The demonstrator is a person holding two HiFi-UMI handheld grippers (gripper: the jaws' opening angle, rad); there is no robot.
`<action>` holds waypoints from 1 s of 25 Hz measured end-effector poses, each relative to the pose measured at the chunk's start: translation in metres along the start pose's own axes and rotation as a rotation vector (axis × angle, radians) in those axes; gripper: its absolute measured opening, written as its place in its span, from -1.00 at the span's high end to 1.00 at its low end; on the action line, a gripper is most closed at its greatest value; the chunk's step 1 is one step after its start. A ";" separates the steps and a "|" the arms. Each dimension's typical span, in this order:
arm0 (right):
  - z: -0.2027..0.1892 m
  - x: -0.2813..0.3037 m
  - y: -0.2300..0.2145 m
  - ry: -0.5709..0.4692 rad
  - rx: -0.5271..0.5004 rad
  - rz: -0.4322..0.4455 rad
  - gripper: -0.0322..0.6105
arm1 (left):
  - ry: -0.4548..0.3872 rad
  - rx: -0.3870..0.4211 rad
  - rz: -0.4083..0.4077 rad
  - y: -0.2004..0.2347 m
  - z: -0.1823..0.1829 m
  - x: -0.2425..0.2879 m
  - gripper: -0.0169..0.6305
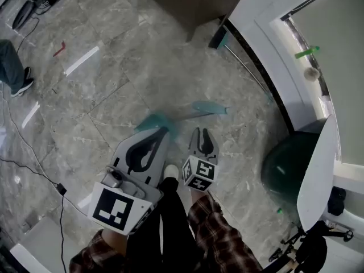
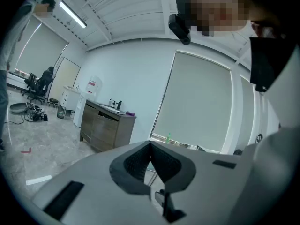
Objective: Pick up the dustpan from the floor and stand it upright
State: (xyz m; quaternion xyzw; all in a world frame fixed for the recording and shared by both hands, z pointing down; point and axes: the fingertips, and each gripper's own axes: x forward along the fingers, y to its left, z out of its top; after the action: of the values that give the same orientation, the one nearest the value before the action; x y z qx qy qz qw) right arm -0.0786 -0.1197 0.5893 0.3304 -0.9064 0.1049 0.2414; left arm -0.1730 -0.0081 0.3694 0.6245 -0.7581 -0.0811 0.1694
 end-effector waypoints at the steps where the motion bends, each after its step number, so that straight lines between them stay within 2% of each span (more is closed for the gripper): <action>1: 0.010 -0.010 0.002 0.001 -0.008 0.013 0.60 | -0.003 0.005 -0.002 -0.005 0.008 -0.001 0.92; 7: 0.104 -0.094 0.022 -0.013 -0.052 0.130 0.60 | -0.022 0.011 -0.042 -0.057 0.087 -0.017 0.92; 12: 0.221 -0.138 0.034 -0.106 -0.040 0.285 0.60 | -0.066 0.060 -0.083 -0.093 0.156 -0.011 0.92; 16: 0.292 -0.190 0.029 -0.172 -0.039 0.372 0.67 | -0.073 0.028 -0.118 -0.127 0.189 -0.010 0.92; 19: 0.323 -0.239 0.025 -0.235 -0.033 0.381 0.79 | -0.072 0.005 -0.157 -0.154 0.201 -0.024 0.92; 21: 0.335 -0.264 0.023 -0.267 -0.032 0.386 0.86 | -0.083 0.024 -0.177 -0.169 0.212 -0.032 0.92; 25: 0.339 -0.293 0.017 -0.288 0.029 0.411 0.86 | -0.096 0.066 -0.216 -0.195 0.220 -0.042 0.92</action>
State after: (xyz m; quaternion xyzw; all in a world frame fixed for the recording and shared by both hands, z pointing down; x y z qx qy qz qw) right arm -0.0195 -0.0644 0.1482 0.1540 -0.9780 0.1167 0.0786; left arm -0.0659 -0.0266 0.0931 0.7030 -0.6961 -0.1039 0.1026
